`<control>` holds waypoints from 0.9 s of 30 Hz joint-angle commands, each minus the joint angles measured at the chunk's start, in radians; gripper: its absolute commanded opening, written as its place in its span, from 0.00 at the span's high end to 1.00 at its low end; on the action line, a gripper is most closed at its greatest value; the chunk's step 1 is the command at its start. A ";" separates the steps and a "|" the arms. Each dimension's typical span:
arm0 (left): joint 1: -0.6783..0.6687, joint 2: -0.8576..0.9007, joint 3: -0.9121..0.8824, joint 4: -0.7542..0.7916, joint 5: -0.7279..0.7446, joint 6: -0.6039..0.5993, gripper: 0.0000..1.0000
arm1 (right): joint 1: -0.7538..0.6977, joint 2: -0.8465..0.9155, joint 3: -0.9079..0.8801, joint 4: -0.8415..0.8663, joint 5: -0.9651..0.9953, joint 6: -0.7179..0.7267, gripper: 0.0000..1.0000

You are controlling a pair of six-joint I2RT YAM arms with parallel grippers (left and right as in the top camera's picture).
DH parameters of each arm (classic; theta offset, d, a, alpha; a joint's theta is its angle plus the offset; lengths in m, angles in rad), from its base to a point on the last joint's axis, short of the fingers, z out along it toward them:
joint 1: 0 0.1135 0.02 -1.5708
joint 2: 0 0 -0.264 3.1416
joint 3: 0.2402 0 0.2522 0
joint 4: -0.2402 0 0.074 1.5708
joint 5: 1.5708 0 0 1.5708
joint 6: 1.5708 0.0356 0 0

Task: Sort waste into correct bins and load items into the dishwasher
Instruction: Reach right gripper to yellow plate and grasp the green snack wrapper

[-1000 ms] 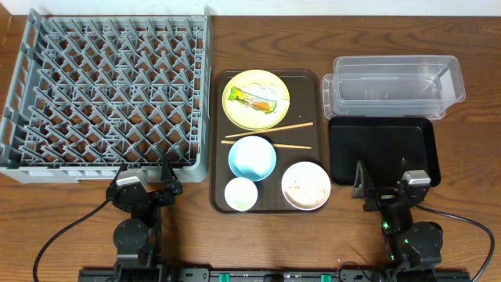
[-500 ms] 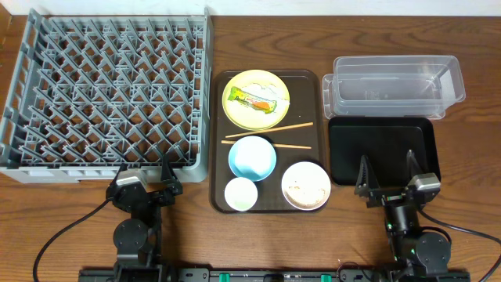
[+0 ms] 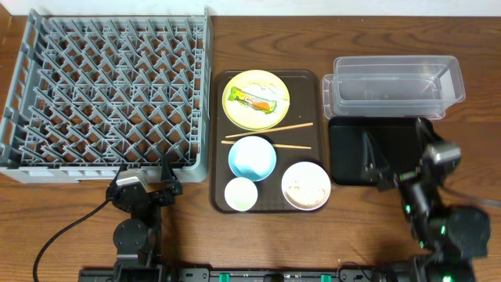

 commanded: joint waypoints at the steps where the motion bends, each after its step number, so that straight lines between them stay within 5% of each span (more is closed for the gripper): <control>1: 0.004 -0.006 -0.018 -0.041 -0.010 0.008 0.06 | 0.011 0.146 0.145 -0.042 -0.111 -0.023 0.01; 14: 0.004 -0.006 -0.018 -0.041 -0.010 0.008 0.06 | 0.026 0.782 0.831 -0.449 -0.351 -0.023 0.01; 27: 0.004 -0.006 -0.018 -0.041 -0.010 0.008 0.06 | 0.203 1.329 1.482 -0.991 -0.306 -0.175 0.01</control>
